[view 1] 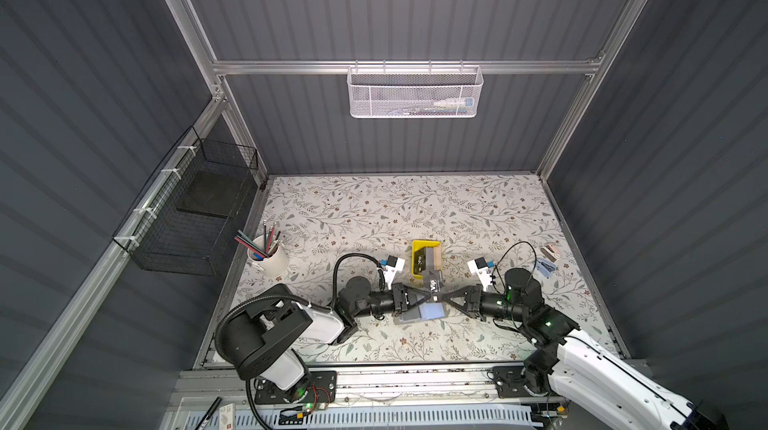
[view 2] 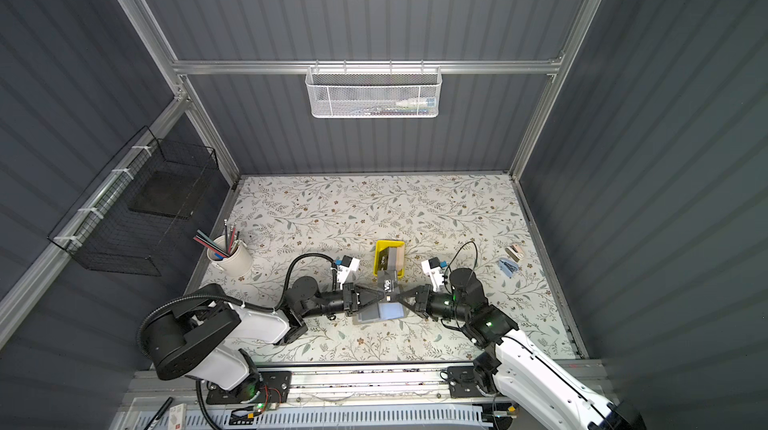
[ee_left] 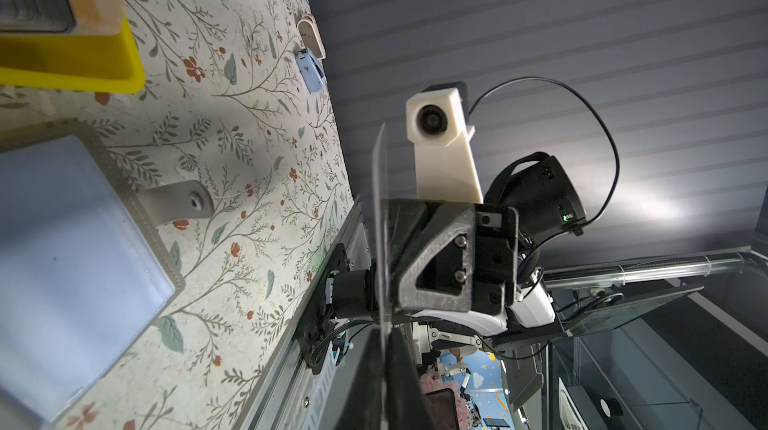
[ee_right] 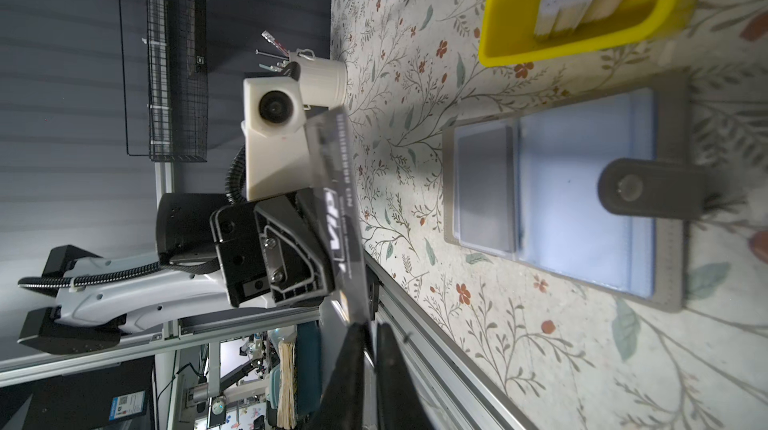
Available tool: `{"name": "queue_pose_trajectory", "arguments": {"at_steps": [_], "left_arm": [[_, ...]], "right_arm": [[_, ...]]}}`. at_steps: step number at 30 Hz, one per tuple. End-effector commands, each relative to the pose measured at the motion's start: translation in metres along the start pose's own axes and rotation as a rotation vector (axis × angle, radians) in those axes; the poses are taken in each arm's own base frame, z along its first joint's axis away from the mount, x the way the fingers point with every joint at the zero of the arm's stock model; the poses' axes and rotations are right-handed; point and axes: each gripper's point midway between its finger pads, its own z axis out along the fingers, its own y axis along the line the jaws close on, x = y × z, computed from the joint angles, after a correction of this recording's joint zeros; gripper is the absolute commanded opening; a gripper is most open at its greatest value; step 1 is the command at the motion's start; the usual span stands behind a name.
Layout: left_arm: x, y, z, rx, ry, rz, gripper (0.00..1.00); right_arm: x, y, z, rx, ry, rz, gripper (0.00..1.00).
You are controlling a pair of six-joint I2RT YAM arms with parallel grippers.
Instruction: Put the credit cards into the card holder
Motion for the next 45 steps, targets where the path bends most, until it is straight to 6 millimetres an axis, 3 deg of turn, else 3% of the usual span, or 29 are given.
{"name": "queue_pose_trajectory", "arguments": {"at_steps": [1,8,14,23,45], "left_arm": [[-0.001,0.009,0.001,-0.089,0.005,0.027,0.04],[0.002,0.028,-0.011,-0.312,0.028,0.058,0.02],[0.006,0.041,-0.031,-0.547,0.071,0.132,0.02],[0.008,0.053,-0.047,-0.744,0.089,0.227,0.03],[0.016,0.052,-0.037,-0.857,0.119,0.332,0.02]], "right_arm": [[0.0,-0.016,0.0,0.056,-0.02,0.008,0.16],[-0.005,-0.032,-0.008,0.152,-0.081,0.025,0.28],[-0.007,-0.05,-0.02,0.285,-0.105,0.002,0.32],[-0.011,-0.046,-0.025,0.337,-0.098,-0.048,0.34],[-0.003,-0.04,-0.016,0.265,-0.038,-0.059,0.36]]}}
